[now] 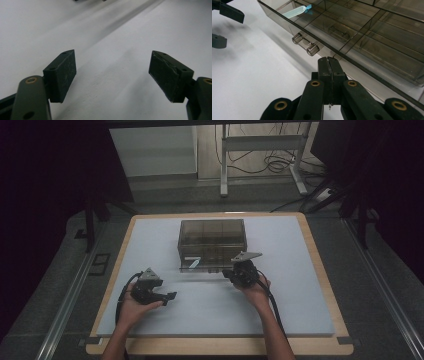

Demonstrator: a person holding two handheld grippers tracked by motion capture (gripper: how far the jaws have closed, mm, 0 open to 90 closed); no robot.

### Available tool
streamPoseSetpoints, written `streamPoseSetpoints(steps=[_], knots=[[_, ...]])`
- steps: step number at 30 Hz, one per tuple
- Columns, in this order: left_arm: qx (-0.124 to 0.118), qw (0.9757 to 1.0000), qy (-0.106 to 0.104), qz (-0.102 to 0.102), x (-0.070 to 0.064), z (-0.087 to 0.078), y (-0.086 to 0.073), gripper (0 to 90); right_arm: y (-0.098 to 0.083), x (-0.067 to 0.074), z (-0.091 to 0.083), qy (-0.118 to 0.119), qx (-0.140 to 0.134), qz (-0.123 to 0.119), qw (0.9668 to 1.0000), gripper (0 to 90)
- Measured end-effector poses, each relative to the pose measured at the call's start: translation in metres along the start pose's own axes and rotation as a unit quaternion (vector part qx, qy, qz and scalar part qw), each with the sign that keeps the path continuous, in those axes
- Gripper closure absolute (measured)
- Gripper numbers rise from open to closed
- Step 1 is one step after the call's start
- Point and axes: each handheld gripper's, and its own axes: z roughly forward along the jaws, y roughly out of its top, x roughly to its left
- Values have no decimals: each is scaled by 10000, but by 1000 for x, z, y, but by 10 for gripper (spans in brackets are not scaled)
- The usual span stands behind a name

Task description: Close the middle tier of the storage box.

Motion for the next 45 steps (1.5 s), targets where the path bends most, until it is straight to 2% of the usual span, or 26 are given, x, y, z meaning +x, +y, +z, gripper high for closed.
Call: streamPoseSetpoints(steps=[45], knots=[[-14, 10000, -24, 40, 0, 0, 0, 232, 9, -19, 8, -170, 6, 297, 9994, 886]])
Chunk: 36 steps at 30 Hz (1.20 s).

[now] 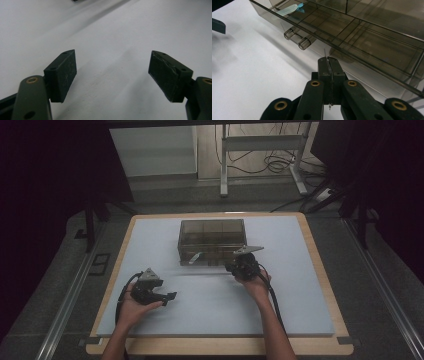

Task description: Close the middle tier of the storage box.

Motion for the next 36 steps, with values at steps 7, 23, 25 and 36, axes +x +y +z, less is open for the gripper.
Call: streamPoseSetpoints(steps=[7, 23, 25, 36], knots=[[21, 10000, -9, 7, -2, 1, 1, 231, 3, -1, 2, -31, 20, 7, 10000, 886], [21, 10000, -11, 4, -2, 1, 1, 230, 7, -5, 6, -59, 29, 46, 10000, 886], [22, 10000, -8, 5, -2, 1, 1, 230, 7, -5, 6, -65, 27, 54, 10000, 886], [-4, 10000, 31, -4, 0, 0, 0, 230, 7, -10, 8, -113, -15, 125, 9999, 886]])
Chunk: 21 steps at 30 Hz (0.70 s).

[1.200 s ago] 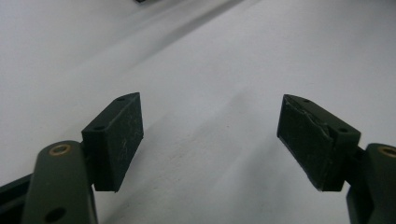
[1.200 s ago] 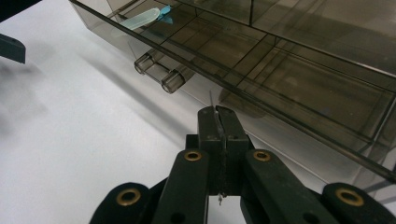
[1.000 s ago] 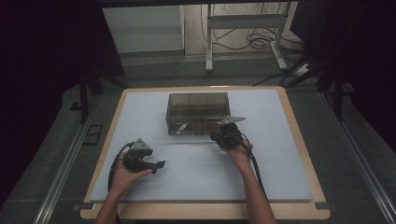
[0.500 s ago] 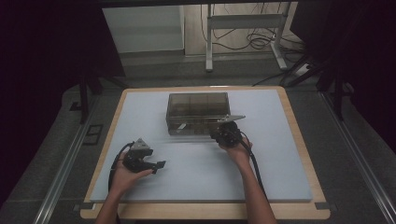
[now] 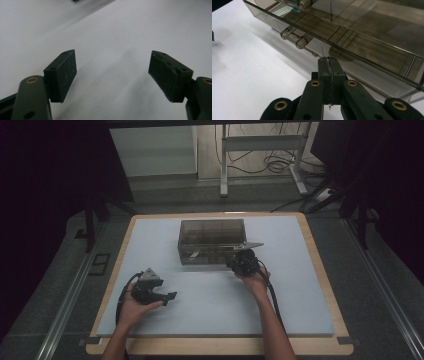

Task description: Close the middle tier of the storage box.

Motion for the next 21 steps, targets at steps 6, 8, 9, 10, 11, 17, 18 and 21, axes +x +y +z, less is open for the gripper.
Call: streamPoseSetpoints(steps=[6, 8, 9, 10, 11, 17, 18, 21], knots=[[-3, 10000, -2, -2, 0, 0, 0, 231, 2, -1, 2, -31, -26, 44, 10000, 886], [-7, 10000, 3, -6, 1, 0, 0, 230, 2, -2, 2, -30, -37, 53, 10000, 886], [-7, 10000, 3, -7, 1, 0, 0, 231, 2, -2, 2, -33, -41, 60, 10000, 886], [1, 10000, 5, -2, 1, 0, 0, 230, 3, -3, 3, -34, -46, 67, 10000, 886], [5, 10000, 8, -4, 1, 0, 0, 230, 3, -3, 3, -40, -57, 77, 9999, 886], [-15, 10000, 15, -20, 2, -1, -1, 230, 3, -6, 4, -58, -68, 101, 9999, 886], [-17, 10000, 16, -24, 2, -1, -1, 231, 4, -7, 4, -68, -65, 124, 9999, 886], [-22, 10000, 20, -24, 2, -1, -1, 230, 4, -7, 4, -77, -82, 144, 9998, 886]])
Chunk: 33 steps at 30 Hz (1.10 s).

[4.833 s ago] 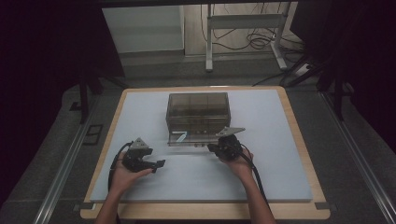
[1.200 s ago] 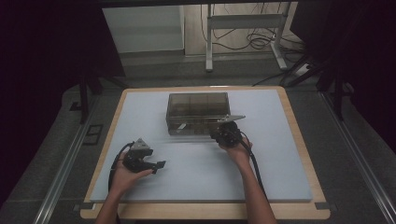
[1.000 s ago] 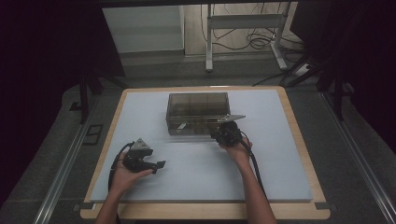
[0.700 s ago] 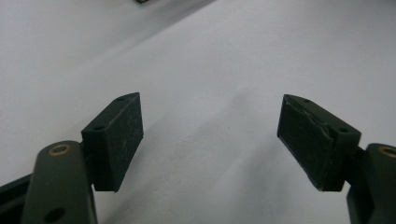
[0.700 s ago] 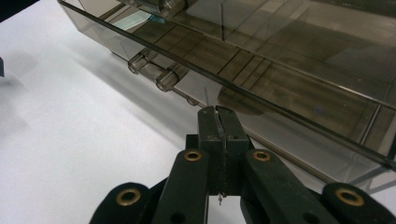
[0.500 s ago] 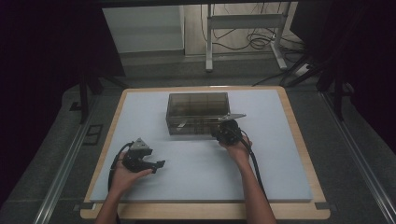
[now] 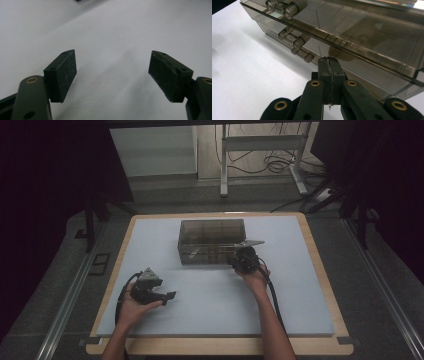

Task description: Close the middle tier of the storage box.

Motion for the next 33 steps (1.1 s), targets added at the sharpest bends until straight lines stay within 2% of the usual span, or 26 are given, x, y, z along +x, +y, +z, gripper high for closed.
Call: streamPoseSetpoints(steps=[8, 22, 26, 33], knots=[[-22, 10000, 18, -13, 0, 0, 0, 230, -1, -6, 1, -22, -49, 65, 10000, 886], [-14, 10000, 25, -24, 0, 0, 0, 229, -4, -4, -4, -56, -28, 8, 10000, 885], [9, 10000, 42, 17, 0, 0, 0, 228, -7, -1, -9, 60, 22, -158, 9999, 885], [41, 10000, 58, 46, -2, 1, 0, 227, -16, 1, -25, 105, 85, -354, 9993, 885]])
